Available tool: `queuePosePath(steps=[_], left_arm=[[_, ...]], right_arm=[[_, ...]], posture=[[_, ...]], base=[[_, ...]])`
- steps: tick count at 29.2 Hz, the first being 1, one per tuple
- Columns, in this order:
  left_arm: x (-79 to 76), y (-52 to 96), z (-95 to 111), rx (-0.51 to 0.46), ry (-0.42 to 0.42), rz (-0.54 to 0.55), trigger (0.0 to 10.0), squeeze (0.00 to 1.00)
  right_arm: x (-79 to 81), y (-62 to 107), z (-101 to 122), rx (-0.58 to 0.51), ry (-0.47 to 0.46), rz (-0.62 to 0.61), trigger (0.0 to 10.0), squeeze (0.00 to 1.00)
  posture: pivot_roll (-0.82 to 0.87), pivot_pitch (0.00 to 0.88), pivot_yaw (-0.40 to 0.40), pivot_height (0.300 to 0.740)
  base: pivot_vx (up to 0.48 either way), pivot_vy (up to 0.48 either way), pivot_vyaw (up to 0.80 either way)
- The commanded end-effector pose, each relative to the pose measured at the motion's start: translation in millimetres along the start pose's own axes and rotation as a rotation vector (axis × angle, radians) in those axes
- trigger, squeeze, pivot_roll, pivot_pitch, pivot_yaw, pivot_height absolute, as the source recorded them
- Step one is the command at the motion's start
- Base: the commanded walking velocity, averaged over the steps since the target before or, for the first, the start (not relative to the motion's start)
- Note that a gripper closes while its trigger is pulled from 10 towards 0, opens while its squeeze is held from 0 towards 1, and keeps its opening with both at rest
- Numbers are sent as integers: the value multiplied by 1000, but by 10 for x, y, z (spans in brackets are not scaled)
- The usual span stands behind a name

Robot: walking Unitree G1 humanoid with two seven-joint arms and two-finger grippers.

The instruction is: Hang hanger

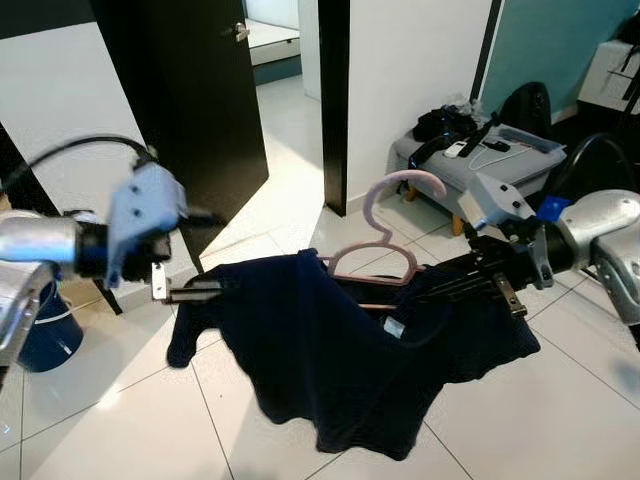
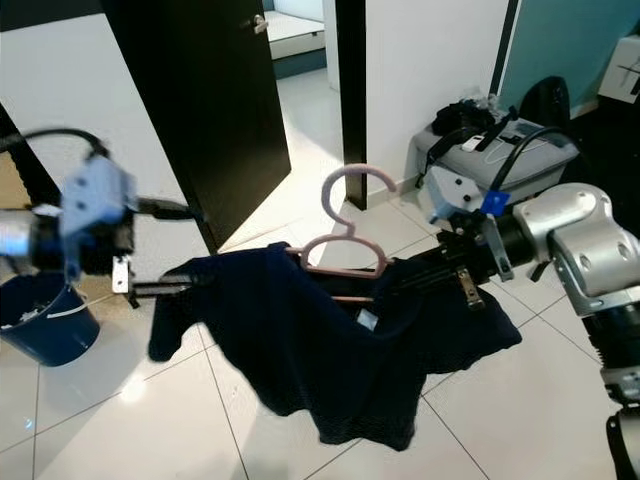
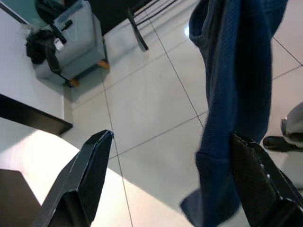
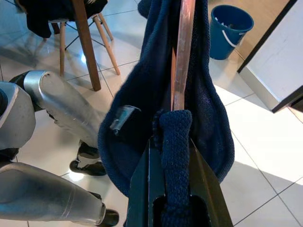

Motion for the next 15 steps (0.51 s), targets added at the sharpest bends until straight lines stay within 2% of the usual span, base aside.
queuePosePath(steps=[1,10,11,15], left_arm=[[-32,-39,-13,-4,19,-25,10000,0],[-78,-94,-30,-7,71,-39,10000,0],[-116,-107,-31,-10,91,-58,0,0],[-192,-127,-30,-15,118,-99,0,0]], right_arm=[[30,-70,47,3,29,27,0,0],[52,-112,59,5,42,35,0,0],[57,-115,63,5,44,36,0,0],[58,-119,64,8,46,35,0,0]], posture=[[-62,0,78,740],[-63,0,78,740],[-65,0,78,740],[-66,0,76,740]], base=[[0,0,0],[0,0,0],[0,0,0],[0,0,0]])
Point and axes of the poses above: a point about 5 cm out from each wrist's last joint towards the gripper, its own y axis pointing back from the gripper into the wrist, its own z axis along the axis of the wrist's last joint, x = y × z, the point moved 2 cm from there along -y, pointing out of the wrist towards the gripper, and after that the axes turned 13 degrees about -y, right-handed, at the moved point
